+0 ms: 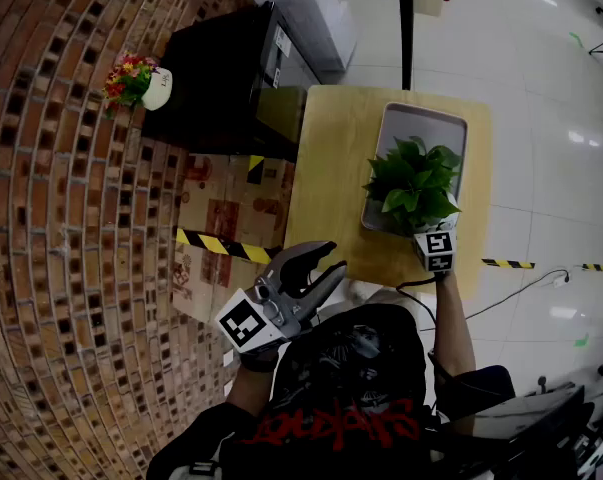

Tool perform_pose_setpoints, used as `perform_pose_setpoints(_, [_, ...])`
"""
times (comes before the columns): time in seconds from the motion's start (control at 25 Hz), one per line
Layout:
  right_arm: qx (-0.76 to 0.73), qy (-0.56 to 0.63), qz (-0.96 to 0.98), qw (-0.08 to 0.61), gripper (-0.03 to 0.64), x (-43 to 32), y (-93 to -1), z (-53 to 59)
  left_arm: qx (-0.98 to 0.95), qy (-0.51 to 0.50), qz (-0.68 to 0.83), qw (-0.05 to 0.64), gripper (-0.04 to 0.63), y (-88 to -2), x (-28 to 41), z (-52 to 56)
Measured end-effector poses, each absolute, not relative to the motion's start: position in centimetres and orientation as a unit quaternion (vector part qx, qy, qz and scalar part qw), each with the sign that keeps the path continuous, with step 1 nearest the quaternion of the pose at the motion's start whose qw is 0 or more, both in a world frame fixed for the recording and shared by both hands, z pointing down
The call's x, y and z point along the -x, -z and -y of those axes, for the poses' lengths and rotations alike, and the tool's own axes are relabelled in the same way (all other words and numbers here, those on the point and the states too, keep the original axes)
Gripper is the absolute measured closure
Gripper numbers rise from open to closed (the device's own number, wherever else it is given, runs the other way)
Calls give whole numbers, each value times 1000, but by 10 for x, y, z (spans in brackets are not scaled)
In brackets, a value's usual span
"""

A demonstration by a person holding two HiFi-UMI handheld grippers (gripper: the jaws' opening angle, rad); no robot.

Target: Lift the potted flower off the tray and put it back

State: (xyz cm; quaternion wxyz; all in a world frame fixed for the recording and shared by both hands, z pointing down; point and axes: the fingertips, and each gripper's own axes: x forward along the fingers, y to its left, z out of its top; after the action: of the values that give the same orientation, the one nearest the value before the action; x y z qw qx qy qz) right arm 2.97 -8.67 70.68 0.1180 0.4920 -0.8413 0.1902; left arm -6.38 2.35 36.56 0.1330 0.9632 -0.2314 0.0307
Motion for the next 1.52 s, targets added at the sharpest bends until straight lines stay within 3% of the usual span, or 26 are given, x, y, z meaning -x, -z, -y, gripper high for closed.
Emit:
perform_pose_setpoints(0.08, [-494,-172,845,108,23,-43,-708,134,-961,-28,246,125,483,-365,48,-3])
perform_pose_setpoints(0.12, [-500,-165,844,103,61,-50,-708,156,-959,-27,254,121,483,-365,43,7])
perform_pose_setpoints(0.2, [-520,-152,835,96,215,-58,-701,189,-955,-29,274,112,483,-367,39,25])
perform_pose_setpoints(0.6, [-511,-125,843,110,246,-29,-684,194,-950,-6,293,103,483,-371,74,24])
perform_pose_setpoints(0.76, [-523,-145,826,154,326,-36,-690,167,-950,21,292,105,483,-369,98,19])
perform_pose_setpoints(0.92, [-500,-173,822,210,483,-37,-695,131,-951,36,286,108,483,-371,106,9])
perform_pose_setpoints(0.96, [-490,-179,819,237,432,-39,-698,127,-952,38,285,107,483,-371,107,7])
perform_pose_setpoints(1.0, [-480,-187,816,264,279,-42,-703,126,-952,40,286,107,483,-370,108,5])
perform_pose_setpoints(1.04, [-470,-197,811,288,177,-43,-707,129,-951,42,287,107,483,-369,110,4])
perform_pose_setpoints(1.16, [-417,-253,793,365,70,-39,-733,153,-948,51,296,104,483,-364,116,1])
perform_pose_setpoints(1.28, [-313,-327,752,479,49,-30,-784,153,-945,56,308,99,483,-360,123,-1])
perform_pose_setpoints(1.36, [-312,-315,748,495,69,-30,-784,149,-942,58,315,96,483,-357,126,-5])
perform_pose_setpoints(1.44, [-367,-253,784,432,71,-23,-753,155,-941,58,320,95,483,-355,130,-8])
perform_pose_setpoints(1.52, [-433,-174,832,300,71,-11,-701,169,-941,58,321,95,483,-356,133,-7])
